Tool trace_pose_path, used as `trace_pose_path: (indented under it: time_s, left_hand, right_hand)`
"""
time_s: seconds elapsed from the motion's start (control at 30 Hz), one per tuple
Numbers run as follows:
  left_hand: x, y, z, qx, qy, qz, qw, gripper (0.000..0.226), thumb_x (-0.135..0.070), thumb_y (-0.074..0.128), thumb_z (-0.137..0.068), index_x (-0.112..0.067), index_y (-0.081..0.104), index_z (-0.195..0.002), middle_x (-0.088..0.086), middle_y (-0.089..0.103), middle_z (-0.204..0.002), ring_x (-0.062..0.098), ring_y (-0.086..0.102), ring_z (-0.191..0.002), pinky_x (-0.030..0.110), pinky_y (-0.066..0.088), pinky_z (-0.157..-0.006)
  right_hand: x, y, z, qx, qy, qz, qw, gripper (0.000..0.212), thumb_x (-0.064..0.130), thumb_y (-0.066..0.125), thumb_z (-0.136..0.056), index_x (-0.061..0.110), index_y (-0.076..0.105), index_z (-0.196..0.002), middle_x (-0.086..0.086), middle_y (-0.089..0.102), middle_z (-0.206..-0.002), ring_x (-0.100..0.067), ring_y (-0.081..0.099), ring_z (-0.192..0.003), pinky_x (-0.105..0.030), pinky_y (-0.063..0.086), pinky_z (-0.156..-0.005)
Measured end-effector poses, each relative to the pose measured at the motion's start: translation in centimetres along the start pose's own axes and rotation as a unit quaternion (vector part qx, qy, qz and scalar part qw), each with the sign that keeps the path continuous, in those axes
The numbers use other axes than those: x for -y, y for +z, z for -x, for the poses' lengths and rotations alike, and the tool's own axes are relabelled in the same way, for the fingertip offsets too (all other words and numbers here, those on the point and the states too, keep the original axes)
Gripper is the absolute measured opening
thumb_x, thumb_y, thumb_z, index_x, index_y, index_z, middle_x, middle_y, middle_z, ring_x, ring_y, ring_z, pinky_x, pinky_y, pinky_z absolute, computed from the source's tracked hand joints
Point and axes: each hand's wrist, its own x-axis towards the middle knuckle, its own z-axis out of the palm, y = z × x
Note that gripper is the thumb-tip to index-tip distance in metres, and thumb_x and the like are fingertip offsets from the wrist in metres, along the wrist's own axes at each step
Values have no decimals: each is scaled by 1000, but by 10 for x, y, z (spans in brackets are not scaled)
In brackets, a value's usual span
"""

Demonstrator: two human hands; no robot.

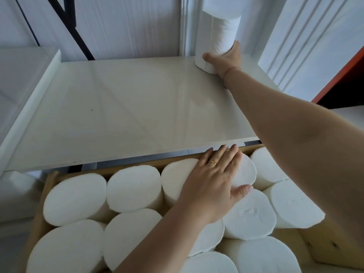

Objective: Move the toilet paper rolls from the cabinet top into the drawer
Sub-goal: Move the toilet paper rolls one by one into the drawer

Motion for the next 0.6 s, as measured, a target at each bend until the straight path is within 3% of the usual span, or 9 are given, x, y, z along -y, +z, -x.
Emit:
trace_pose_path:
  time_s: [0.27, 0.47, 0.6]
  left_hand:
    - [1, 0, -1, 1, 6, -8, 1000, 70, -58, 18, -95, -18, 5, -151, -4, -3, -159, 9, -8, -144, 30, -7, -116]
    - [1, 2, 0, -11, 6, -14, 1000, 67, -55, 22, -96, -18, 9, -150, -3, 1, -159, 10, -4, -145, 30, -5, -116]
    - [0, 0, 0, -23, -10, 1, 1000, 65, -52, 26, -96, -17, 15, -149, -2, 8, -159, 10, 3, -145, 28, 2, -116]
  right_hand:
    - [7, -35, 54, 82, -17, 8, 996, 81, 31, 85, -61, 18, 43, -129, -1, 57, -122, -18, 56, -111, -35, 47, -96]
    - [9, -76, 113, 140, -16, 30, 990, 79, 33, 87, -62, 19, 47, -129, -1, 62, -121, -21, 59, -110, -44, 49, -98]
    - [10, -111, 153, 161, -9, 20, 987, 70, 30, 87, -61, 21, 55, -122, 4, 68, -111, -14, 64, -102, -38, 52, -92]
